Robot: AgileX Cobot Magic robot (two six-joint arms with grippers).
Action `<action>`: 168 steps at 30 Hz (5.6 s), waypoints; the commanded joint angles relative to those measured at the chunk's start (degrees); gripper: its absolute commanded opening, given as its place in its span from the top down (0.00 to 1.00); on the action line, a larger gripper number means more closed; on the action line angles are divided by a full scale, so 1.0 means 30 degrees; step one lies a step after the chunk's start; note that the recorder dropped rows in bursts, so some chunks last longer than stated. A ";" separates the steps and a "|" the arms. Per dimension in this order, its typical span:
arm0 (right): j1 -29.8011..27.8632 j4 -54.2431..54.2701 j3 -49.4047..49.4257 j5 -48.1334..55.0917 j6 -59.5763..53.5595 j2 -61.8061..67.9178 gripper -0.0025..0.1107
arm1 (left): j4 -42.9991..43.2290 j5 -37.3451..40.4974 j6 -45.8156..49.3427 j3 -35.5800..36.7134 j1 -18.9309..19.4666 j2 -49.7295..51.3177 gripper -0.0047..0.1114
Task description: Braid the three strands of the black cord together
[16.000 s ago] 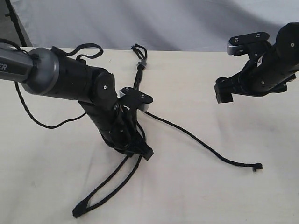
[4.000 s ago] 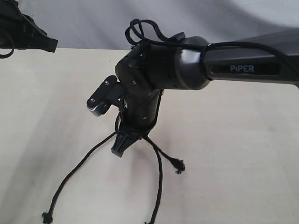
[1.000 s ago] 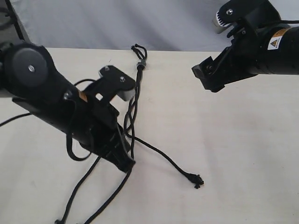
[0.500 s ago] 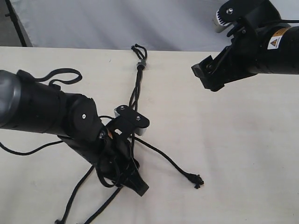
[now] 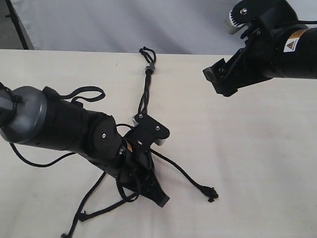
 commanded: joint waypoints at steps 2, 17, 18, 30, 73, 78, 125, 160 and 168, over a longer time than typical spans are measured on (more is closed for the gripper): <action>-0.0121 0.0015 0.0042 -0.0204 0.0006 -0.0128 0.18 | 0.0283 0.1319 -0.0360 0.0423 -0.0171 0.0030 0.96; -0.0121 0.0015 0.0042 -0.0204 0.0043 -0.0128 0.18 | 0.5840 0.2784 0.0116 0.0190 0.3908 -0.3831 0.96; -0.0121 0.0015 0.0042 -0.0204 0.0043 -0.0128 0.18 | 0.6249 0.2784 0.0116 0.0190 0.4199 -0.3657 0.96; -0.0121 0.0015 0.0042 -0.0204 0.0118 -0.0128 0.18 | 0.7096 0.2264 0.0688 0.0190 0.5131 -0.0833 0.96; -0.0121 0.0377 0.0042 -0.0180 0.0127 -0.0128 0.18 | 0.2019 0.4194 0.4661 -0.0259 0.3632 -0.2054 0.48; -0.0121 0.1259 0.0042 -0.0126 0.0285 -0.0094 0.18 | 0.2164 0.4216 0.4314 -0.1097 0.4002 -0.3963 0.48; 1.1880 0.3654 -0.0471 0.3301 0.1898 0.9667 0.75 | 0.1174 0.1526 0.3602 -0.1576 1.0088 -1.1379 0.96; 1.0452 -0.6434 -0.4795 0.9166 0.4263 1.2403 0.98 | 0.1223 0.1655 0.3602 -0.1576 1.0088 -1.1379 0.96; 1.2636 -0.2671 -0.4795 0.9166 0.0722 1.2440 0.98 | 0.1223 0.1655 0.3602 -0.1576 1.0088 -1.1379 0.96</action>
